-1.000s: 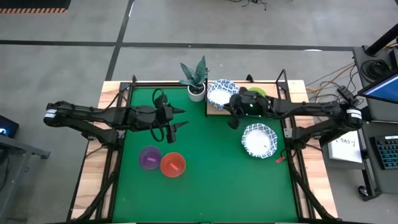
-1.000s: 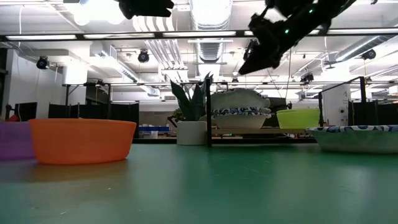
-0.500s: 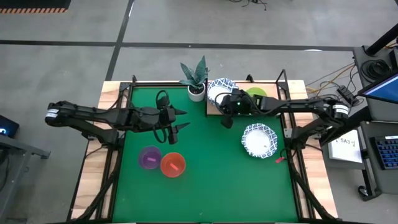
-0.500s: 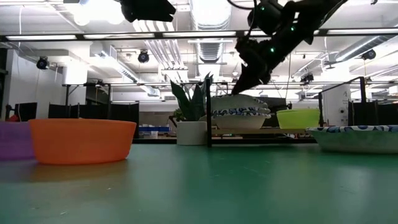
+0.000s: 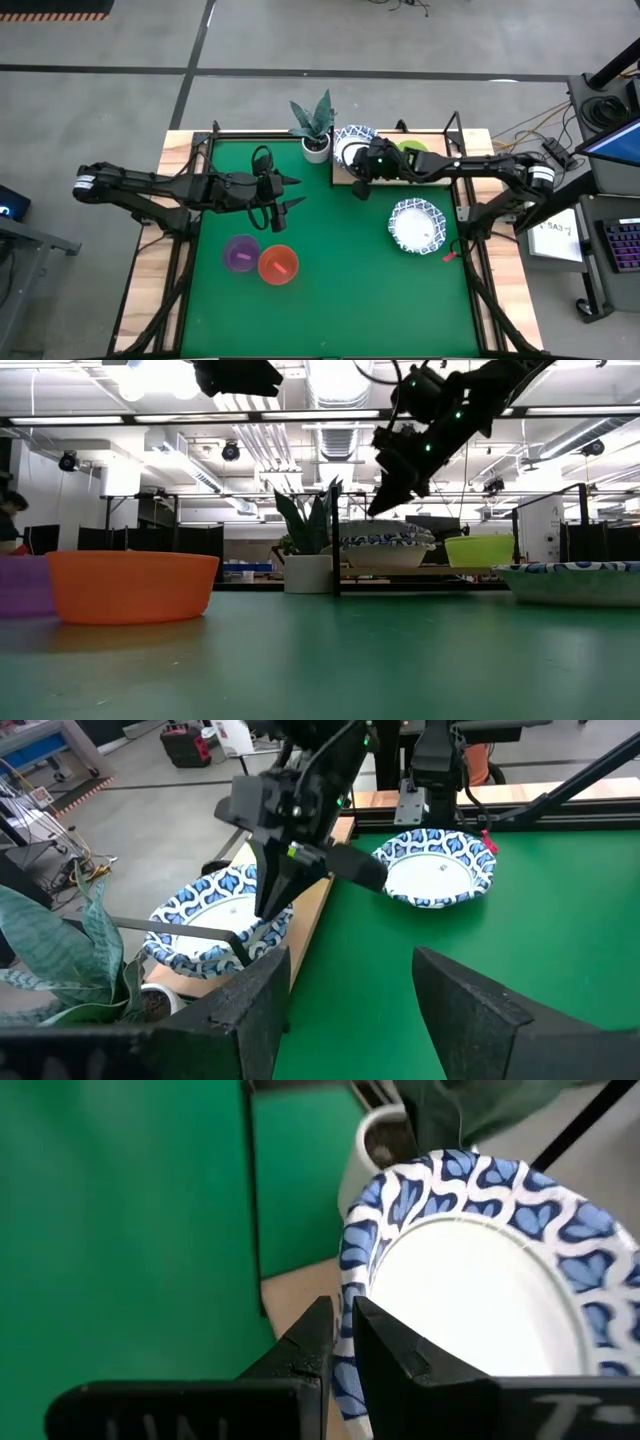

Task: Place and stack bowls onto a shelf
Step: Stack the white and blue bowl on top of the white and blue bowl, then stack the orange bowl on top of the green bowl

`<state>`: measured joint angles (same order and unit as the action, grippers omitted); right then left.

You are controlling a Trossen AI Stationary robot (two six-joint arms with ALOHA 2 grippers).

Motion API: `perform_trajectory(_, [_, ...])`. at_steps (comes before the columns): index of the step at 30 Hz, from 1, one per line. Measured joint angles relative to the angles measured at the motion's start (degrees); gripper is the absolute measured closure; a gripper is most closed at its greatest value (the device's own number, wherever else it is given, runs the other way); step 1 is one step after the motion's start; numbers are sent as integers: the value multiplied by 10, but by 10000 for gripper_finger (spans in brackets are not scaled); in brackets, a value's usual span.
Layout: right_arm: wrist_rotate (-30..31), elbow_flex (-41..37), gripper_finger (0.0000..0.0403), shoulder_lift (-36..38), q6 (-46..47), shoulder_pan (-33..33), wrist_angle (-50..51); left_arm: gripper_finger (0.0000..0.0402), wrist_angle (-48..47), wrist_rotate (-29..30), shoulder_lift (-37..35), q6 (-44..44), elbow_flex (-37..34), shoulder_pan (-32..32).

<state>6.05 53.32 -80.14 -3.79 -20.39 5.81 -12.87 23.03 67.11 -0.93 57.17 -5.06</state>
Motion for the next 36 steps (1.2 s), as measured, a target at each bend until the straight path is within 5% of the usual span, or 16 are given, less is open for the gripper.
perform_trajectory(16, [-50,-1,369,59,25,17,33,208,-28,0,0,15,-1,0])
perform_trajectory(32, [-52,-1,369,84,92,158,95,208,-116,-3,2,87,-8,-14])
perform_trajectory(36, [-52,-1,369,84,109,192,114,208,-119,-53,2,109,-33,-26])
